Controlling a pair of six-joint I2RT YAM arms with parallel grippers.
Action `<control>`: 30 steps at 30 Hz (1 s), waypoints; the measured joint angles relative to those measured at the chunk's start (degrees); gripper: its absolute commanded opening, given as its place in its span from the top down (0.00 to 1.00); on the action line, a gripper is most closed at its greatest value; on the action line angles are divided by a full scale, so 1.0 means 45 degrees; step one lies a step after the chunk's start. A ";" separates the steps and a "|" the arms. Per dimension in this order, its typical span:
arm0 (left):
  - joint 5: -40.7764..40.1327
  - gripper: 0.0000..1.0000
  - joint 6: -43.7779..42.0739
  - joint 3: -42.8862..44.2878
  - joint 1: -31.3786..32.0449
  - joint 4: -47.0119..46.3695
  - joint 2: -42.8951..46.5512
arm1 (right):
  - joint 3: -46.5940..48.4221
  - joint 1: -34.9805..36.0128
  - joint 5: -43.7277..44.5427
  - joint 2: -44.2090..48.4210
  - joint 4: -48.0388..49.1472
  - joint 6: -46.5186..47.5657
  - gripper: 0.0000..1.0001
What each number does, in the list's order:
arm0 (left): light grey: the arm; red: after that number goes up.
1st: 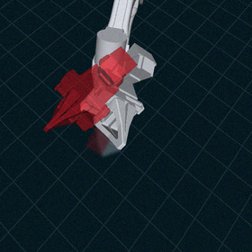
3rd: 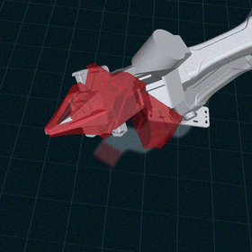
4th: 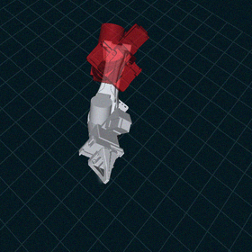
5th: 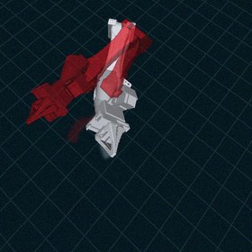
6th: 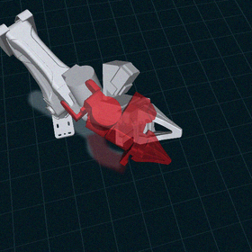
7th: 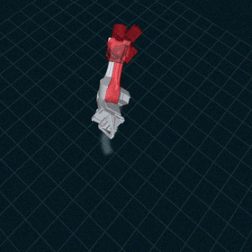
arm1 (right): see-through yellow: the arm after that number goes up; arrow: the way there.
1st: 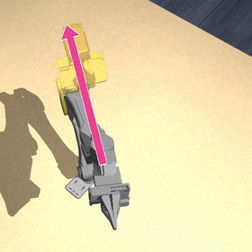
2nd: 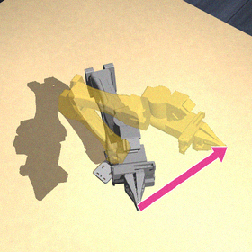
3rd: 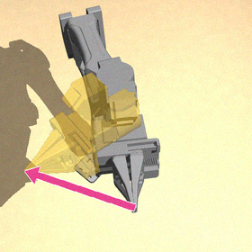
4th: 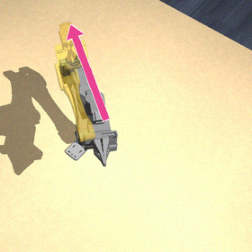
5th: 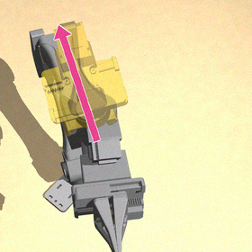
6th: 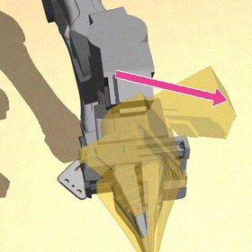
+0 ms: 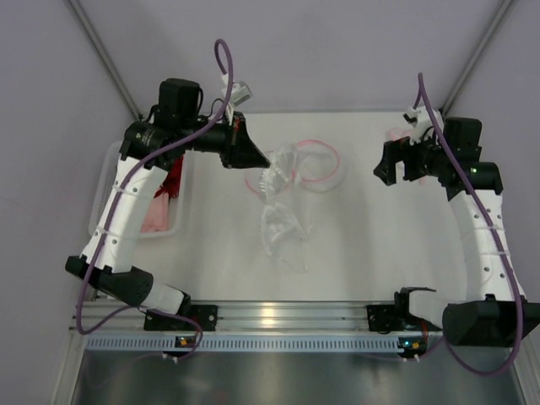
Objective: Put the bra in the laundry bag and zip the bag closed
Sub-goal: Place the bra at the center of the board.
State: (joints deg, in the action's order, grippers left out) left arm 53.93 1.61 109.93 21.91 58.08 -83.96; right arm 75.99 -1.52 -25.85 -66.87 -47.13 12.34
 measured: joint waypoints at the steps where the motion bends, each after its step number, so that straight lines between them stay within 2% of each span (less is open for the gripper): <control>1: 0.0214 1.00 0.0000 -0.0393 0.0097 -0.0141 -0.0005 | -0.0087 -0.0126 -0.0097 0.0058 -0.0078 0.0073 0.00; 6: 0.0622 1.00 0.0073 -0.2239 0.0282 -0.0942 0.0189 | -0.0287 -0.0233 -0.0510 0.0165 -0.0325 0.0364 0.01; 9: 0.0277 1.00 0.0471 -0.4114 0.0316 -0.2089 0.0835 | -0.0350 -0.0253 -0.0869 0.0204 -0.0544 0.0510 0.01; 15: -0.2055 1.00 0.2093 -0.9559 0.0078 -0.5017 0.3866 | -0.0583 -0.0282 -0.2098 0.0214 -0.1005 0.0918 0.01; 19: -0.4439 1.00 0.2720 -1.1691 -0.0408 -0.6421 0.5634 | -0.0957 -0.0282 -0.2764 0.0199 -0.1394 0.1156 0.01; 24: -0.7023 1.00 0.3225 -1.2852 -0.0903 -0.7116 0.6450 | -0.1593 -0.0243 -0.3395 0.0194 -0.1506 0.1316 0.01; 30: -1.0253 1.00 0.4284 -1.2949 -0.0918 -0.7091 0.6280 | -0.2676 0.0471 -0.3871 0.0209 -0.1025 0.1243 0.07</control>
State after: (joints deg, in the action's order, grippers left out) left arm 7.79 20.88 51.66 17.78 26.17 -55.70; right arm 63.94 0.60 -43.27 -65.93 -51.75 17.93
